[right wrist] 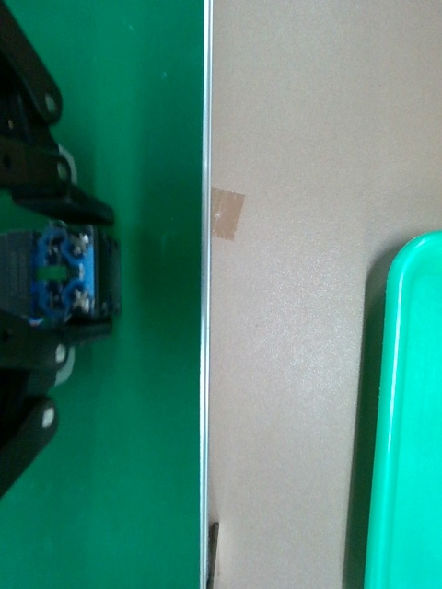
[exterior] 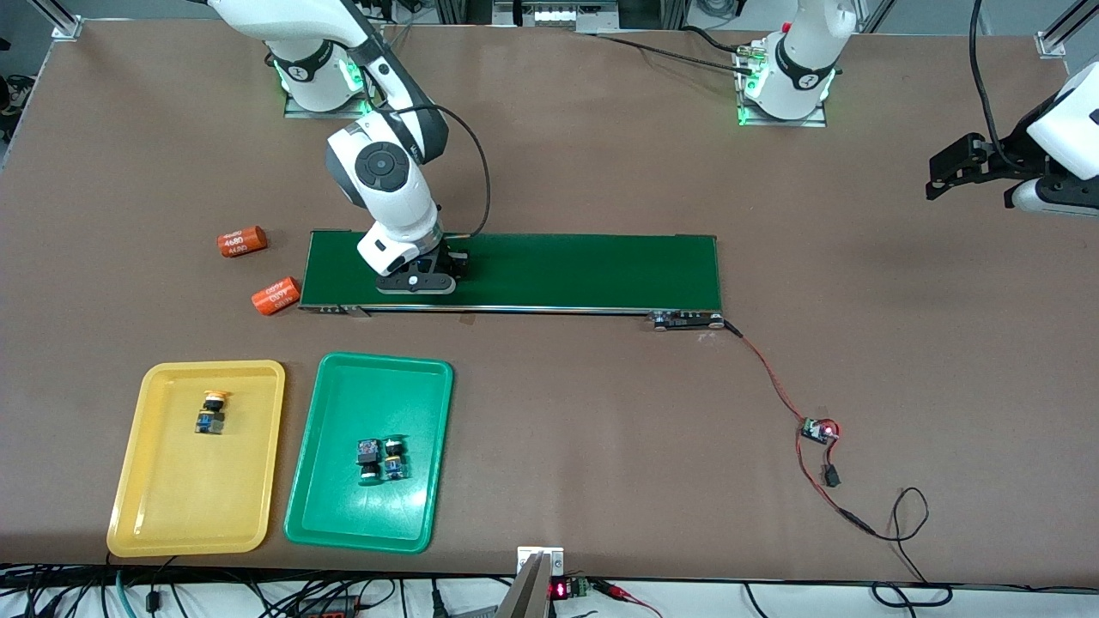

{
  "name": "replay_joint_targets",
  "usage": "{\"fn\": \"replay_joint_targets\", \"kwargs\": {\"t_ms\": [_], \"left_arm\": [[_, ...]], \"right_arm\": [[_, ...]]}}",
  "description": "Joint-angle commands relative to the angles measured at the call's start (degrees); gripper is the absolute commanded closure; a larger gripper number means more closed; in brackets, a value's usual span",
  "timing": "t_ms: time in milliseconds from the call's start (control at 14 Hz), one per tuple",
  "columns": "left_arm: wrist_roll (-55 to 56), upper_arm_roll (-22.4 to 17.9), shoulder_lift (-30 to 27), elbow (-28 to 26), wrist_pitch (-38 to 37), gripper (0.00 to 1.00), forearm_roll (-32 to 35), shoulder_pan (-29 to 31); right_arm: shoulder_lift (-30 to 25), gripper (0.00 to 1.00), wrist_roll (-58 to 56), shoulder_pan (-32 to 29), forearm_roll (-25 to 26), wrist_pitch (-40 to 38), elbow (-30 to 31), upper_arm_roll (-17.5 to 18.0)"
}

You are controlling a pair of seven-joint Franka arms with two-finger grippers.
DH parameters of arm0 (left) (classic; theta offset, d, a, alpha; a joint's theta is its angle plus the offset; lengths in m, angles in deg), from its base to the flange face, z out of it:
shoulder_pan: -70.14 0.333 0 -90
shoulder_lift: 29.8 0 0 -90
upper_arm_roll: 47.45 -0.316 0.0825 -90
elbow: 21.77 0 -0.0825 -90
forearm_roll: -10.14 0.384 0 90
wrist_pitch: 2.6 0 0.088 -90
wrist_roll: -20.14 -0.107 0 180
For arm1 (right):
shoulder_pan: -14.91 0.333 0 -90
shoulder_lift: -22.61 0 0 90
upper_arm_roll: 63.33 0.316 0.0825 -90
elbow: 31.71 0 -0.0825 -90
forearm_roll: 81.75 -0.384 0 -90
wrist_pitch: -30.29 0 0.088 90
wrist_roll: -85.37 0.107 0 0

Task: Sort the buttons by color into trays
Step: 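Grasp the yellow button on the belt with the right gripper, then carry the yellow button to the yellow tray with the right gripper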

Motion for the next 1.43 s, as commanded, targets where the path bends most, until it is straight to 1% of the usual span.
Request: {"fn": "replay_joint_targets", "kwargs": {"t_ms": [0,143,357,428,571,785,856,999,1141,1355], "left_arm": [[-1.20,0.00,0.65,1.69,-1.00,0.00,-0.12,0.26],[-1.19,0.00,0.65,1.61,-1.00,0.00,-0.12,0.26],[-1.11,0.00,0.65,1.69,-1.00,0.00,-0.12,0.17],[-1.02,0.09,0.65,1.61,-1.00,0.00,-0.12,0.17],[-1.19,0.00,0.65,1.69,-1.00,0.00,-0.21,0.35],[-1.19,-0.08,0.65,1.60,-1.09,0.00,-0.21,0.44],[-1.11,-0.08,0.65,1.60,-1.09,0.00,-0.21,0.44],[-1.19,-0.08,0.65,1.60,-1.09,0.00,-0.21,0.44],[-1.19,-0.08,0.65,1.60,-1.09,0.00,-0.21,0.44],[-1.02,0.00,0.65,1.60,-1.27,0.00,-0.21,0.44]], "right_arm": [[-0.68,1.00,0.79,-0.28,0.84,0.33,0.12,0.22],[-2.52,1.00,0.00,-1.16,0.75,-2.11,-1.37,0.14],[-3.50,1.00,-3.24,-2.74,0.57,-14.13,-10.75,-0.21],[-3.32,1.00,-5.26,-4.14,0.48,-16.52,-13.57,-0.30],[-1.66,1.00,-9.30,-7.91,0.40,-18.47,-19.37,-0.48],[6.67,1.00,-20.26,-16.34,0.39,-23.73,-32.54,-0.74],[9.83,1.00,-23.61,-18.37,0.48,-24.18,-36.67,-0.74],[15.11,1.00,-29.77,-21.71,0.75,-23.32,-42.48,-0.74],[20.12,1.00,-33.74,-24.09,0.92,-20.52,-47.15,-0.48],[24.97,1.00,-37.00,-27.87,1.10,-14.71,-48.05,-0.22]]}}
